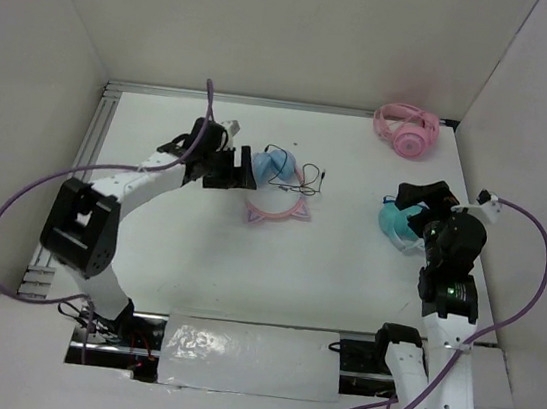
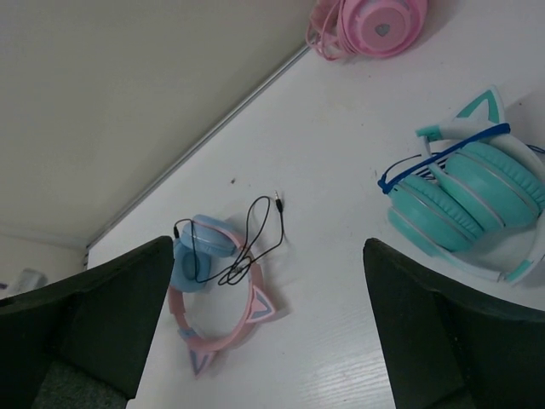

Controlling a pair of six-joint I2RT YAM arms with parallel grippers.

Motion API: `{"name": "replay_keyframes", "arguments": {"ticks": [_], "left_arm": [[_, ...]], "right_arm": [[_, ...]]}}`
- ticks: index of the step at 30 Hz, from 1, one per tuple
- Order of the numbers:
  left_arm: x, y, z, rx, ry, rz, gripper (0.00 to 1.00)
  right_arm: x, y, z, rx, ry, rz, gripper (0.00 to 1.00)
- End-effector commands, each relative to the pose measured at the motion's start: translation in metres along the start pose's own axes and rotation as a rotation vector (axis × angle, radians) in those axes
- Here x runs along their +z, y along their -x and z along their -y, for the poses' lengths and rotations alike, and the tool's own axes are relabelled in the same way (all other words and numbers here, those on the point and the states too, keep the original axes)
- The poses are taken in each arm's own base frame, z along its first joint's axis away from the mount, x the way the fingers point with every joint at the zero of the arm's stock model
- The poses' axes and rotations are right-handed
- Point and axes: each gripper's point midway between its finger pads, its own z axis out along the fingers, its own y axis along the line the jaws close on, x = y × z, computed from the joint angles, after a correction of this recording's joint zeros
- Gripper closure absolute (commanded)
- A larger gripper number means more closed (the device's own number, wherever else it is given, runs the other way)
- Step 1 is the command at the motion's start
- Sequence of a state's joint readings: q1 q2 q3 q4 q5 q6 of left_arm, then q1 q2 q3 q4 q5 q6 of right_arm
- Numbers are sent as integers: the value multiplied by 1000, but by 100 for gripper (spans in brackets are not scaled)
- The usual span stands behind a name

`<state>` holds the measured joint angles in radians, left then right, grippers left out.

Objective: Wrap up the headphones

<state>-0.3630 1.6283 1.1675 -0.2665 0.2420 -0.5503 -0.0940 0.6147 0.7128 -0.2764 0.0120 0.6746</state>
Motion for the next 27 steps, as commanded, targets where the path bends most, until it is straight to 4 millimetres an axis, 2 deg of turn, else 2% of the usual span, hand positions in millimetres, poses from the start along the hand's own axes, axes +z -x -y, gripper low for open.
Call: {"name": "replay_keyframes", "arguments": {"ticks": [1, 3, 5, 6, 8, 10, 15, 19, 22, 23, 24, 25, 26, 27], "left_arm": [[33, 14, -25, 40, 168, -19, 5], [50, 23, -30, 59, 194, -28, 5], [58, 36, -31, 90, 195, -1, 6], [67, 34, -35, 93, 198, -17, 8], [70, 40, -42, 85, 228, -16, 11], [76, 38, -52, 78, 262, -31, 15], [92, 25, -63, 115, 281, -72, 19], [102, 19, -66, 117, 287, -93, 37], [109, 11, -61, 143, 278, -105, 41], [112, 9, -60, 152, 275, -109, 47], [112, 9, -60, 152, 275, -109, 47], [113, 8, -57, 159, 268, -111, 54], [113, 12, -63, 165, 307, -95, 59], [114, 11, -64, 171, 317, -98, 73]], "right_arm": [[-3, 12, -5, -7, 8, 54, 0], [-5, 14, -4, -22, 11, 67, 0], [-6, 14, -3, -50, 12, 78, 0], [-7, 15, -3, -56, 14, 80, 0], [-8, 15, -2, -64, 5, 87, 0], [-7, 16, 0, -64, -5, 92, 0], [-3, 13, 5, -69, -26, 85, 0], [-3, 11, 5, -84, -29, 75, 0], [-4, 11, 4, -85, -19, 80, 0], [-5, 12, 4, -82, -21, 84, 0], [-5, 12, 4, -82, -21, 84, 0], [-5, 11, 5, -80, -24, 86, 0], [-6, 10, 5, -83, -19, 85, 0], [-6, 11, 4, -86, -11, 88, 0]]}}
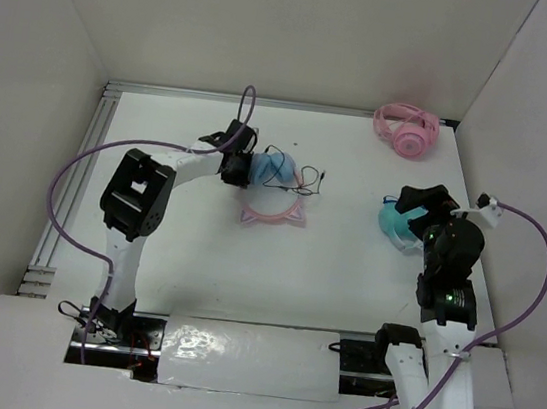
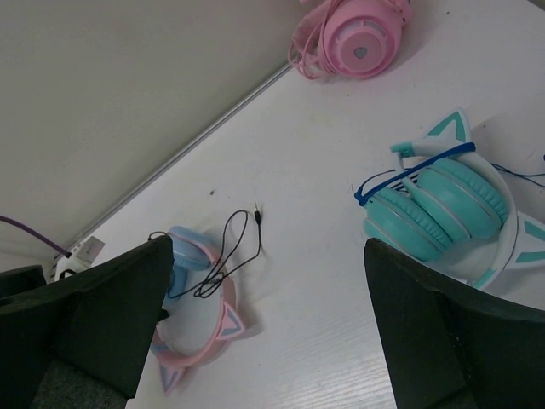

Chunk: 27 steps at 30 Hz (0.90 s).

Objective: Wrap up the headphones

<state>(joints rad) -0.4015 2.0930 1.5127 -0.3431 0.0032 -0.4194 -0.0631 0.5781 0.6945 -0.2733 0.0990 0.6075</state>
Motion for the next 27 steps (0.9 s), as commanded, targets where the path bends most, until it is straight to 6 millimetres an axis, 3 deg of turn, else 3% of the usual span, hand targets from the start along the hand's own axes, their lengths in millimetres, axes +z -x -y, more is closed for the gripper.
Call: {"name": "replay_keyframes", "arguments": {"ticks": [1, 3, 7, 9, 10, 11, 13, 14, 16, 17, 19, 20, 22, 23, 27], "left_arm": [[9, 1, -5, 43, 61, 0, 82], [7, 13, -2, 49, 59, 15, 100], [-18, 42, 8, 68, 48, 106, 100], [-50, 64, 19, 72, 26, 184, 100], [-62, 71, 24, 83, 9, 220, 100], [-90, 87, 31, 91, -12, 289, 100], [-117, 97, 36, 113, -5, 359, 100], [-149, 111, 40, 111, -9, 438, 100], [-169, 110, 42, 117, 26, 495, 100], [-196, 120, 42, 131, 43, 578, 100], [-213, 116, 53, 236, 34, 632, 100], [-235, 117, 58, 235, 10, 667, 100], [-243, 100, 62, 244, -29, 628, 100], [-257, 95, 64, 235, -54, 635, 100], [-269, 73, 59, 218, -69, 618, 100]], "right_arm": [[-1, 3, -6, -22, 40, 25, 0], [-3, 4, -17, -32, 101, 37, 0], [-8, -16, -42, -129, 285, -22, 0], [-12, -26, -61, -170, 383, -54, 0], [-17, -40, -75, -196, 470, -111, 0], [-20, -45, -84, -214, 513, -128, 0], [-21, -58, -96, -279, 573, -168, 0], [-29, -69, -109, -306, 623, -197, 0], [-34, -81, -122, -380, 675, -219, 0], [-37, -89, -129, -406, 700, -229, 0], [-48, -109, -146, -482, 761, -255, 0], [-50, -114, -152, -513, 772, -254, 0], [-53, -128, -163, -554, 755, -262, 0], [-53, -130, -166, -565, 738, -252, 0], [-53, -123, -173, -564, 653, -191, 0]]}}
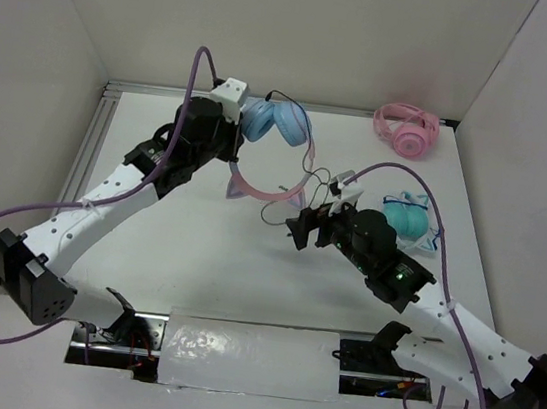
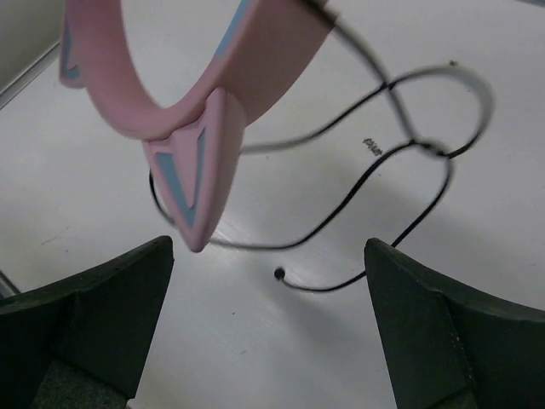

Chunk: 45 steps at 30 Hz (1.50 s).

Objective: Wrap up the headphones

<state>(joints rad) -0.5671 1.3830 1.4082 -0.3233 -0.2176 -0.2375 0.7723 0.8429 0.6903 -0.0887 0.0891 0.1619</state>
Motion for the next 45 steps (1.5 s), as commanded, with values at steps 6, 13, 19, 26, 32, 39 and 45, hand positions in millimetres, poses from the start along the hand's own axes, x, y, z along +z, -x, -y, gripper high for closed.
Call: {"name": "replay_keyframes", "arguments": {"ticks": [6, 13, 19, 26, 32, 39, 45], "left_arm": [[-33, -13, -11, -42, 22, -3, 100], [-53, -10, -8, -80, -9, 3, 100], [-72, 9, 4, -120, -81, 38, 100], [-110, 52, 20, -127, -195, 144, 100], [-121, 58, 28, -154, -242, 153, 100], [-135, 61, 30, -184, -260, 169, 100], [-157, 73, 4, -254, -145, 248, 100]], "right_arm": [[-23, 49, 15, 10, -129, 212, 0], [-37, 46, 14, 27, -102, 225, 0], [-16, 36, 31, 12, -179, 310, 0], [17, 41, 25, 29, -5, 420, 0], [51, 77, 8, 33, 53, 449, 0], [99, 97, 60, 302, -228, 423, 29], [100, 49, 192, 602, -581, 266, 50]]}}
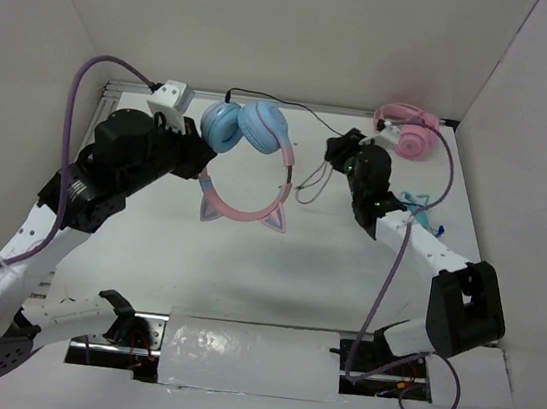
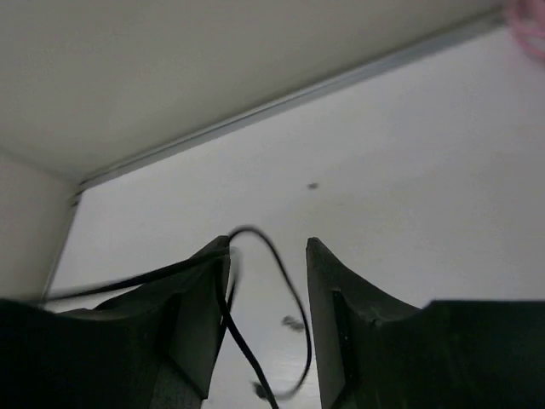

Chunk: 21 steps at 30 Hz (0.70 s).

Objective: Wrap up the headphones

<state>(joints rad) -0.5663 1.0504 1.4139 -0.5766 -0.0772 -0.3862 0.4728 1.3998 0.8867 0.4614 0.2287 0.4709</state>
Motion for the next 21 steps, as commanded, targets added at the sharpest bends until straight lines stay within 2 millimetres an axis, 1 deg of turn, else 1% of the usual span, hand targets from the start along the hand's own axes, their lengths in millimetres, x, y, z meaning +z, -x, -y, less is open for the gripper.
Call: {"name": "replay_keyframes", "arguments": {"ticks": [1, 2, 3, 4, 5, 6, 7, 8, 9, 11, 12, 13, 14, 15, 16, 17, 18, 19, 20, 21], "left_arm": [[-30, 53, 0, -89, 34, 214, 100], [-32, 53, -5, -101, 57, 216, 100], [-32, 51, -8, -106, 74, 214, 100], [-33, 52, -13, -114, 103, 227, 100], [-34, 53, -16, -128, 116, 233, 100], [-34, 52, -17, -134, 124, 235, 100], [-37, 53, -21, -138, 140, 245, 100], [-38, 55, -21, -141, 142, 251, 100], [-40, 57, -22, -140, 145, 262, 100], [-43, 59, -25, -142, 161, 271, 100], [-45, 60, -25, -143, 164, 275, 100], [-47, 61, -27, -149, 173, 281, 100], [-47, 61, -27, -148, 175, 281, 100], [-47, 62, -26, -145, 169, 284, 100], [-47, 62, -24, -140, 158, 282, 100], [-47, 62, -23, -138, 149, 282, 100], [-45, 62, -21, -135, 140, 277, 100], [-44, 61, -20, -136, 135, 274, 100], [-42, 60, -17, -133, 121, 267, 100], [-39, 60, -16, -126, 116, 264, 100]], "right_arm": [[7, 1, 94, 214, -340, -50, 52], [-1, 2, 138, 249, -458, -85, 53], [0, 9, 151, 294, -488, -84, 55], [-3, 13, 167, 309, -514, -91, 55], [-8, 22, 188, 336, -528, -103, 55], [-12, 27, 195, 344, -542, -106, 54], [-17, 35, 209, 354, -572, -95, 54], [-26, 41, 230, 366, -641, -87, 52], [-30, 51, 240, 371, -676, -64, 47], [-40, 61, 256, 399, -755, -44, 42], [-48, 66, 273, 413, -812, -24, 33], [-54, 64, 279, 420, -843, -46, 27], [-56, 75, 289, 431, -870, -30, 23], [-57, 77, 290, 434, -870, -37, 23], [-53, 79, 288, 384, -829, -56, 23], [-50, 84, 278, 351, -769, -56, 19], [-33, 91, 248, 300, -601, -54, 16], [-29, 87, 232, 247, -531, -69, 13], [-32, 79, 214, 148, -454, -96, 9], [-26, 69, 181, 89, -353, -129, 8]]}}
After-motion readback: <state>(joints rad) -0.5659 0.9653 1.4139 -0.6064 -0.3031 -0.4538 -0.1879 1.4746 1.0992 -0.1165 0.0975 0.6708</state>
